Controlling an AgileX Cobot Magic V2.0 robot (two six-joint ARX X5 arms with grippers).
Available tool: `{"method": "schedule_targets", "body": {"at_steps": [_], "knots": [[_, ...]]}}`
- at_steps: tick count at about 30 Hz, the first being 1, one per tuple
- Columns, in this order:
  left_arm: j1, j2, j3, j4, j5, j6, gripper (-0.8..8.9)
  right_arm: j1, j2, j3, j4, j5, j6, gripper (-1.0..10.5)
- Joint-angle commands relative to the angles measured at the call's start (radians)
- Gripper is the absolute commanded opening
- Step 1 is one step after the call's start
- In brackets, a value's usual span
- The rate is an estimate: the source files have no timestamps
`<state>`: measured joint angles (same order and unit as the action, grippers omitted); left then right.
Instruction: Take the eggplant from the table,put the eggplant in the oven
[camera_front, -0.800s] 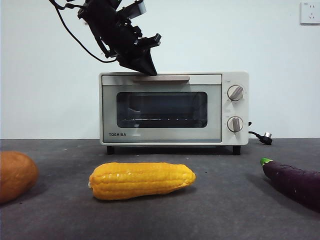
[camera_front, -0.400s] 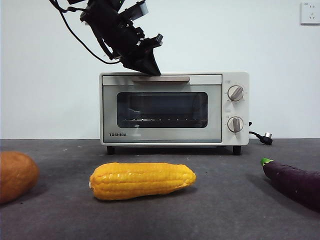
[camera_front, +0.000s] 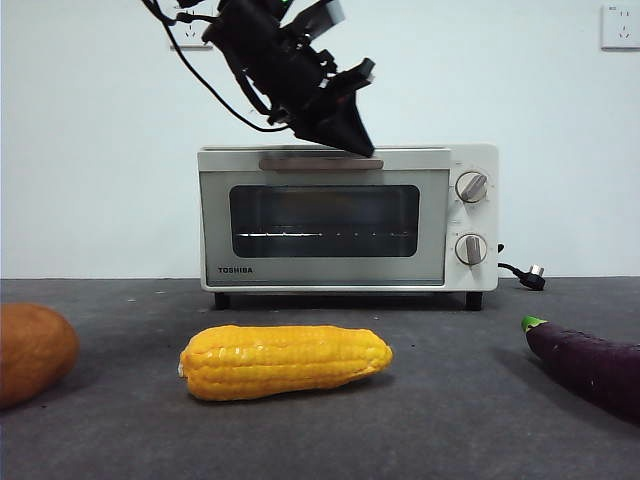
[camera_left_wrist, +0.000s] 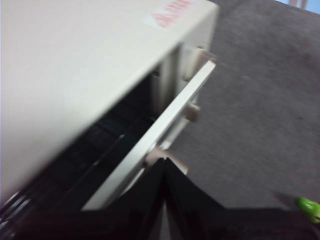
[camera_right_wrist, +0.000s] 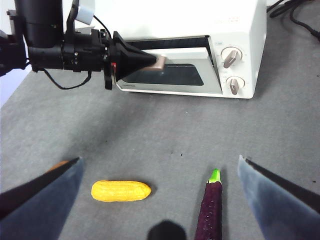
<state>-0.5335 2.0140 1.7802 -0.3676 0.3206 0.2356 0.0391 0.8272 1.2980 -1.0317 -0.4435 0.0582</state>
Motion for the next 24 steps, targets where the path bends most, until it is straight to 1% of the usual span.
{"method": "schedule_targets", "body": {"at_steps": [1, 8, 11, 14, 16, 20, 24], "knots": [[-0.012, 0.077, -0.051, -0.079, -0.030, 0.003, -0.06, 0.002, 0.000, 0.006, 0.006, -0.002, -0.008, 6.0], [-0.064, 0.077, -0.051, -0.089, -0.024, -0.014, -0.06, 0.002, 0.001, 0.006, 0.007, -0.002, -0.011, 6.0], [-0.105, 0.076, -0.051, -0.084, 0.029, -0.026, -0.06, 0.002, 0.002, 0.006, 0.009, -0.002, -0.011, 6.0], [-0.140, 0.072, -0.051, -0.081, 0.032, -0.045, -0.06, 0.002, 0.002, 0.006, 0.009, -0.002, -0.011, 6.0], [-0.157, 0.064, -0.051, -0.080, 0.057, -0.052, -0.06, 0.002, 0.007, 0.006, 0.010, -0.002, -0.011, 6.0], [-0.189, 0.042, -0.050, -0.080, 0.057, -0.054, -0.06, 0.002, 0.021, 0.006, 0.010, -0.003, -0.011, 6.0], [-0.193, 0.024, -0.050, -0.080, 0.052, -0.054, -0.06, 0.002, 0.026, 0.006, 0.007, -0.002, -0.011, 6.0]]}}
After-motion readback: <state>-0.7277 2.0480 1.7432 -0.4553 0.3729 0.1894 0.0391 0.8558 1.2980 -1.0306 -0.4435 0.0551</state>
